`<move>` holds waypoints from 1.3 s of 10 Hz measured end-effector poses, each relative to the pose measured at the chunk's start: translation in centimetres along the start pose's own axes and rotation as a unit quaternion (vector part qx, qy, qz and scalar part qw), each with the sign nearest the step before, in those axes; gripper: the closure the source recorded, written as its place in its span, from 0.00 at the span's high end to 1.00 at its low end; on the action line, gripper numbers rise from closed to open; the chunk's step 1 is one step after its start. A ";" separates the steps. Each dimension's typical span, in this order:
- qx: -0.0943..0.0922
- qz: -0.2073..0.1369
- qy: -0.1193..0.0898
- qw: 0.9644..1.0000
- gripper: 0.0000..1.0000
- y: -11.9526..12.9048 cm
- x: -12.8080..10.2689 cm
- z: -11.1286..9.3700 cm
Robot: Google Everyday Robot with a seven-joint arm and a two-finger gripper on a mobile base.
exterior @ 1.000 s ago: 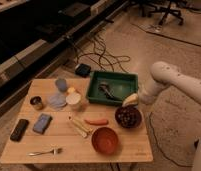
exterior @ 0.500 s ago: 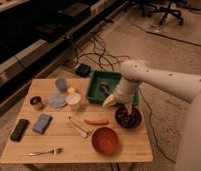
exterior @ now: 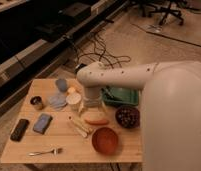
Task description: Place eraser in table surface
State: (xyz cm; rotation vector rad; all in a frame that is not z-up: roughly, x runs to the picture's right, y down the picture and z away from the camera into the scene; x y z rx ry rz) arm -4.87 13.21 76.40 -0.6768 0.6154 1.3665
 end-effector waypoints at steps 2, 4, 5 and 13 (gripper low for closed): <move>0.004 -0.021 -0.005 1.000 0.80 1.1 -0.4 0.0; 0.004 -0.019 -0.004 1.000 0.80 0.7 -0.4 0.1; 0.003 -0.020 -0.004 1.000 0.80 0.9 -0.4 0.0; 0.003 -0.019 -0.004 1.000 0.80 0.8 -0.4 0.0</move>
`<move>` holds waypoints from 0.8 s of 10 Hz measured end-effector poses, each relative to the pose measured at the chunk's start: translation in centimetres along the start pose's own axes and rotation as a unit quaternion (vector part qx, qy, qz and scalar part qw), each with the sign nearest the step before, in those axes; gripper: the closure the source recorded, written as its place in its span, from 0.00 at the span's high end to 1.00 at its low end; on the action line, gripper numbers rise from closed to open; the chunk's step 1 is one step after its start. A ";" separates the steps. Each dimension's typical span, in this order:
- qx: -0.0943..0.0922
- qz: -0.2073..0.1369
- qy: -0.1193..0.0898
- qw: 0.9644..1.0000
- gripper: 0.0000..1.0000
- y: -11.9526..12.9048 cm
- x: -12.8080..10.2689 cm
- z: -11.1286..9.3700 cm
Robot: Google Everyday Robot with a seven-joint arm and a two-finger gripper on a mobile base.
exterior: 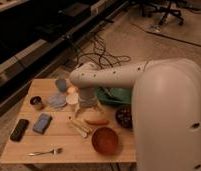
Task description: Place eraser in table surface
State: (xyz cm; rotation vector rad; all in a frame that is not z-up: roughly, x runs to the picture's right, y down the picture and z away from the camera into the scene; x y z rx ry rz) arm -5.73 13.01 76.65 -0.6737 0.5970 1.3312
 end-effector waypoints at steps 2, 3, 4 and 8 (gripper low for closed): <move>0.000 -0.022 -0.003 1.000 0.80 1.1 0.3 -0.7; 0.000 -0.042 -0.005 0.999 0.80 2.7 0.6 -1.2; 0.000 -0.066 -0.007 0.998 0.80 5.0 1.2 -1.9; 0.007 -0.151 -0.013 0.988 0.80 13.3 4.2 -3.3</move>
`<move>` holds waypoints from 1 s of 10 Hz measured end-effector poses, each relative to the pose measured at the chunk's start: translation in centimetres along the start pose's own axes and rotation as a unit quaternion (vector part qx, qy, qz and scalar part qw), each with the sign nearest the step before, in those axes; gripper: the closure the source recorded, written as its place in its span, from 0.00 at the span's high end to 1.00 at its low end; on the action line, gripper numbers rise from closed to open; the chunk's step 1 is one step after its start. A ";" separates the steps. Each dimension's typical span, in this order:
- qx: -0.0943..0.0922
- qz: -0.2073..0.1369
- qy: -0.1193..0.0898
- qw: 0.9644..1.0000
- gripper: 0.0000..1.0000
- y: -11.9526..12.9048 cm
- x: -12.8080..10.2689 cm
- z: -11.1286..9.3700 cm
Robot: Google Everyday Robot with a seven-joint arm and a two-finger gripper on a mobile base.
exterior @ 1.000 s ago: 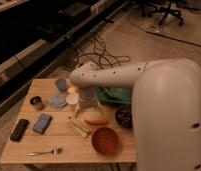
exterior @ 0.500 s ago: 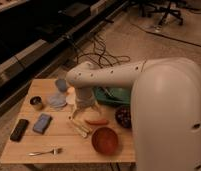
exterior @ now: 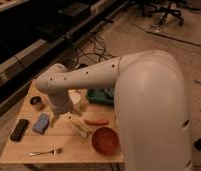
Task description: Place eraser in table surface
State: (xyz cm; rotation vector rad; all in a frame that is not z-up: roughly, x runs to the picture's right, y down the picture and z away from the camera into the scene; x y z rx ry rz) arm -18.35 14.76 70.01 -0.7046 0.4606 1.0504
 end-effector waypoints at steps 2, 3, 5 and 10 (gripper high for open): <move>0.001 -0.028 0.001 1.000 0.80 2.2 -0.9 -0.2; -0.002 -0.041 0.000 0.999 0.80 3.1 -1.5 -0.2; -0.011 -0.064 -0.003 0.998 0.80 5.1 -2.7 -0.3; -0.088 -0.110 -0.004 0.990 0.80 8.5 -5.2 -0.9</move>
